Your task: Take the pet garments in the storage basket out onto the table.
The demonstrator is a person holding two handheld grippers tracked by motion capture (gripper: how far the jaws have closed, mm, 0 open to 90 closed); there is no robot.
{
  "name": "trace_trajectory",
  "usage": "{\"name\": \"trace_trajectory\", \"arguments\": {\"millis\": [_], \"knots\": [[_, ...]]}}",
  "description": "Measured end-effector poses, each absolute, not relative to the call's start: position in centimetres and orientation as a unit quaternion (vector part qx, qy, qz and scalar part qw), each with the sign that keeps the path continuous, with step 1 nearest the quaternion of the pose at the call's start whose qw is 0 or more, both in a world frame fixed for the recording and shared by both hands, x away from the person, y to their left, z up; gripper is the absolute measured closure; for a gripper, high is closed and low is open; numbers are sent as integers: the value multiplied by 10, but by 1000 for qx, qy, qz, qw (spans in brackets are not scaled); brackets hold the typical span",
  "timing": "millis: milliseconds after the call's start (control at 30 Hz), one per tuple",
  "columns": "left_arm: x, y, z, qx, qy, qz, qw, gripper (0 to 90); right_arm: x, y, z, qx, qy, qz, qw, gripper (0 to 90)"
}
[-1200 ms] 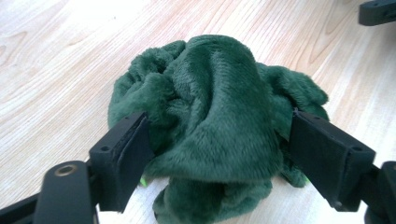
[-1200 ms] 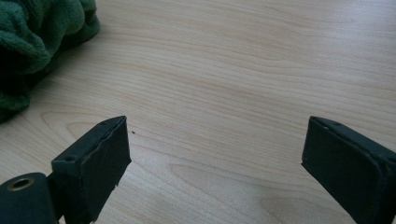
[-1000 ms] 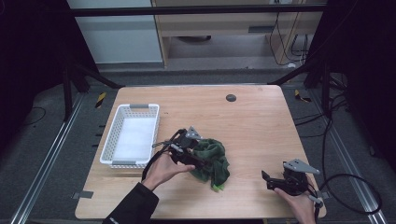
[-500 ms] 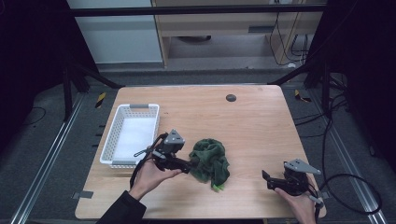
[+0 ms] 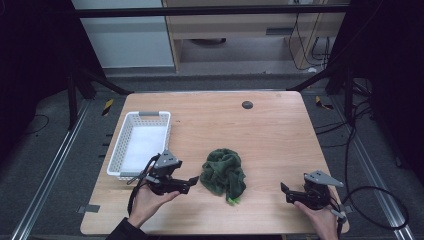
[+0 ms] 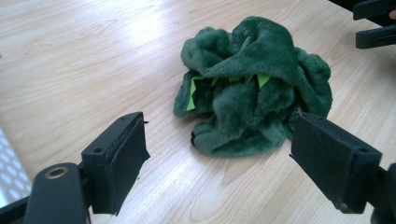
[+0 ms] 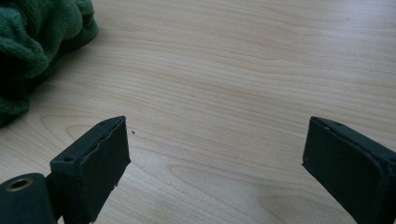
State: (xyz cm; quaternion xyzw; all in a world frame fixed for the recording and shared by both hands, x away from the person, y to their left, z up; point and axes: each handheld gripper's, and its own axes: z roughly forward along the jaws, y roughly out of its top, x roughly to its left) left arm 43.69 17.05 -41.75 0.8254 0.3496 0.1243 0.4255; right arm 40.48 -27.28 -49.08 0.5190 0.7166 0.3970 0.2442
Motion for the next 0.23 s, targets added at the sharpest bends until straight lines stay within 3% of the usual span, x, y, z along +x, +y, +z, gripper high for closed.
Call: {"name": "trace_trajectory", "arguments": {"millis": [233], "knots": [[429,182,-429,817,360,122,432,179,405,-273,-491,520,716,396,243,72]]}}
